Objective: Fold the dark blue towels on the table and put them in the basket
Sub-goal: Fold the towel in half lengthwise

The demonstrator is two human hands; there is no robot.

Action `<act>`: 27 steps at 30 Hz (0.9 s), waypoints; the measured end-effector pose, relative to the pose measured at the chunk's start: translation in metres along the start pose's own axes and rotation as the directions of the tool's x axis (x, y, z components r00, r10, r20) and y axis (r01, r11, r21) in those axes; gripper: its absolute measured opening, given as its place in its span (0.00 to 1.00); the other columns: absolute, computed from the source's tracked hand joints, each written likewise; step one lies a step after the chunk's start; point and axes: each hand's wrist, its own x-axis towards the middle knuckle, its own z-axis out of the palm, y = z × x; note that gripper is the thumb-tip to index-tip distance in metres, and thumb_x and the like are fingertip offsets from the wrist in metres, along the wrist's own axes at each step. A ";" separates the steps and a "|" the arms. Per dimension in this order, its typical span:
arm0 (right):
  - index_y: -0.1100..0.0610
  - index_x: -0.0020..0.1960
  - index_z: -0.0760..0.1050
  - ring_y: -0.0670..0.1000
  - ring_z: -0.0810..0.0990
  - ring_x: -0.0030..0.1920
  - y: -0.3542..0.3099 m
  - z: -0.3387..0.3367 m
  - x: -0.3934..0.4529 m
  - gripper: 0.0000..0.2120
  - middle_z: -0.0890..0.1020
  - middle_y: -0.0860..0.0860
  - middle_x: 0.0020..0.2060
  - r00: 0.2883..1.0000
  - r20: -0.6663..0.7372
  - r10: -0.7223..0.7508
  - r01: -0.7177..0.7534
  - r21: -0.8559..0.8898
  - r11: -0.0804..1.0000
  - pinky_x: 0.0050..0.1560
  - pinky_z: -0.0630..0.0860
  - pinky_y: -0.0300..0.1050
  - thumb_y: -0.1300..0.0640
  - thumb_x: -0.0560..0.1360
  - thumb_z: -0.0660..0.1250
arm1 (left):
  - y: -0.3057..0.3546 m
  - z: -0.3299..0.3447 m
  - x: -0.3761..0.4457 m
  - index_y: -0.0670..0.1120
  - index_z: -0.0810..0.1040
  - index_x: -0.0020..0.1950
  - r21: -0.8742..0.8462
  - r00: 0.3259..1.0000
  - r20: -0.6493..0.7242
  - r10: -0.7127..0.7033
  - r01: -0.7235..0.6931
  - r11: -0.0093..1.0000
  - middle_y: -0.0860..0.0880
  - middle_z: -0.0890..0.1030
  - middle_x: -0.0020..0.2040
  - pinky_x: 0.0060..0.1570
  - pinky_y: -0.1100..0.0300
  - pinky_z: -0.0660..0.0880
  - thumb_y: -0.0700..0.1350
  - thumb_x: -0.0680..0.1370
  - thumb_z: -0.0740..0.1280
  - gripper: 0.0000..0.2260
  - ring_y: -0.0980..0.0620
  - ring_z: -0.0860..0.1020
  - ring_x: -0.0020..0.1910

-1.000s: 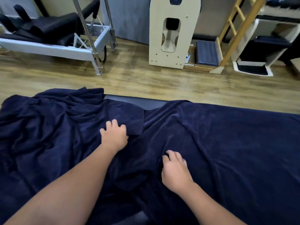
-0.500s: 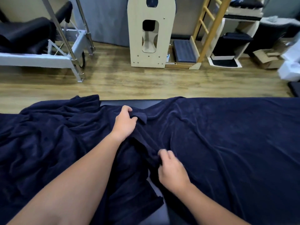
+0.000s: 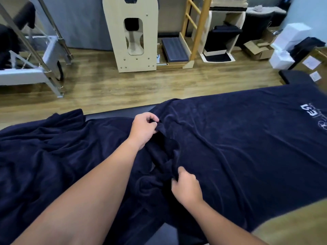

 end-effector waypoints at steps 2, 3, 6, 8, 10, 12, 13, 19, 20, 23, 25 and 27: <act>0.53 0.45 0.67 0.54 0.77 0.37 0.016 -0.011 0.001 0.05 0.77 0.51 0.38 0.988 -0.084 0.130 -0.116 0.158 0.981 0.39 0.75 0.48 0.61 0.75 0.61 | -0.003 0.004 0.010 0.50 0.83 0.48 0.075 1.000 -0.022 0.003 -0.002 0.997 0.51 0.84 0.51 0.49 0.54 0.83 0.32 0.77 0.64 0.14 0.50 0.83 0.49; 0.52 0.47 0.69 0.54 0.76 0.38 0.027 -0.020 0.003 0.06 0.77 0.51 0.39 0.963 -0.142 0.231 -0.197 0.215 0.956 0.40 0.74 0.48 0.63 0.75 0.59 | -0.003 0.006 0.014 0.50 0.84 0.54 0.097 1.000 0.000 -0.004 0.004 0.995 0.51 0.84 0.54 0.54 0.51 0.82 0.32 0.76 0.65 0.16 0.51 0.84 0.50; 0.51 0.52 0.72 0.59 0.77 0.43 0.061 -0.051 0.014 0.11 0.79 0.54 0.45 0.842 -0.259 0.474 -0.391 0.313 0.865 0.45 0.73 0.48 0.63 0.75 0.58 | 0.001 0.018 0.018 0.51 0.67 0.78 0.161 0.977 0.209 -0.029 -0.006 0.987 0.53 0.77 0.68 0.61 0.55 0.78 0.30 0.77 0.63 0.32 0.52 0.79 0.63; 0.50 0.50 0.73 0.57 0.77 0.43 0.070 -0.062 0.019 0.07 0.81 0.53 0.46 0.869 -0.236 0.436 -0.372 0.271 0.888 0.46 0.75 0.48 0.60 0.76 0.59 | 0.006 0.028 0.012 0.59 0.53 0.82 0.213 0.917 0.397 -0.023 -0.068 0.975 0.57 0.68 0.73 0.63 0.57 0.77 0.27 0.76 0.60 0.41 0.56 0.70 0.72; 0.49 0.45 0.72 0.57 0.80 0.43 0.065 -0.060 0.019 0.03 0.82 0.51 0.43 0.936 -0.186 0.300 -0.274 0.152 0.949 0.45 0.77 0.49 0.54 0.77 0.61 | 0.008 0.033 0.007 0.63 0.52 0.80 0.449 0.877 0.480 -0.014 -0.232 0.863 0.53 0.72 0.68 0.59 0.52 0.80 0.29 0.75 0.61 0.43 0.54 0.75 0.66; 0.50 0.44 0.74 0.59 0.81 0.47 0.051 -0.049 0.017 0.06 0.83 0.51 0.44 0.977 -0.115 0.181 -0.172 0.081 0.982 0.46 0.77 0.48 0.49 0.78 0.63 | 0.009 0.036 0.002 0.53 0.63 0.73 0.713 0.885 0.464 -0.028 -0.354 0.606 0.45 0.79 0.55 0.53 0.45 0.80 0.35 0.74 0.63 0.29 0.45 0.80 0.53; 0.50 0.45 0.75 0.59 0.82 0.49 0.044 -0.043 0.015 0.08 0.83 0.52 0.45 0.988 -0.073 0.133 -0.128 0.069 0.989 0.47 0.76 0.48 0.47 0.78 0.63 | 0.013 0.036 -0.004 0.48 0.70 0.63 0.805 0.885 0.460 -0.076 -0.379 0.457 0.45 0.80 0.50 0.50 0.45 0.80 0.37 0.74 0.63 0.18 0.44 0.80 0.47; 0.53 0.49 0.74 0.60 0.82 0.51 0.017 -0.008 0.003 0.14 0.83 0.54 0.48 0.994 0.109 -0.017 0.015 0.021 1.000 0.49 0.79 0.52 0.43 0.80 0.60 | -0.006 0.020 -0.037 0.38 0.81 0.52 0.881 0.553 0.334 -0.763 -0.472 0.043 0.42 0.85 0.50 0.44 0.56 0.79 0.51 0.73 0.78 0.18 0.47 0.80 0.40; 0.53 0.50 0.73 0.59 0.82 0.50 0.015 -0.006 0.001 0.13 0.83 0.53 0.47 0.994 0.109 -0.015 0.013 0.027 1.000 0.49 0.79 0.52 0.43 0.80 0.60 | -0.013 0.017 -0.041 0.38 0.82 0.54 0.869 0.549 0.341 -0.763 -0.493 0.034 0.43 0.85 0.50 0.44 0.57 0.78 0.52 0.73 0.78 0.19 0.47 0.79 0.41; 0.54 0.53 0.73 0.59 0.82 0.50 0.010 -0.002 -0.003 0.13 0.83 0.53 0.48 0.997 0.075 -0.022 0.020 0.031 0.999 0.46 0.78 0.51 0.44 0.81 0.60 | -0.025 0.011 -0.054 0.38 0.83 0.52 0.868 0.558 0.420 -0.716 -0.477 0.138 0.45 0.85 0.45 0.35 0.60 0.74 0.46 0.76 0.74 0.12 0.49 0.77 0.40; 0.53 0.56 0.70 0.59 0.81 0.50 0.007 -0.001 -0.007 0.12 0.82 0.54 0.48 0.998 0.049 -0.038 0.035 0.051 0.998 0.43 0.76 0.49 0.45 0.82 0.60 | -0.025 0.011 -0.061 0.40 0.83 0.48 0.875 0.576 0.449 -0.683 -0.439 0.205 0.44 0.85 0.43 0.33 0.61 0.74 0.43 0.76 0.71 0.06 0.49 0.77 0.37; 0.51 0.57 0.66 0.58 0.81 0.47 0.004 0.002 -0.010 0.10 0.82 0.52 0.46 0.999 0.019 -0.045 0.042 0.114 0.993 0.43 0.76 0.50 0.46 0.82 0.61 | -0.024 0.012 -0.068 0.40 0.80 0.49 0.885 0.587 0.450 -0.673 -0.392 0.251 0.42 0.85 0.43 0.37 0.56 0.78 0.41 0.75 0.69 0.05 0.48 0.79 0.36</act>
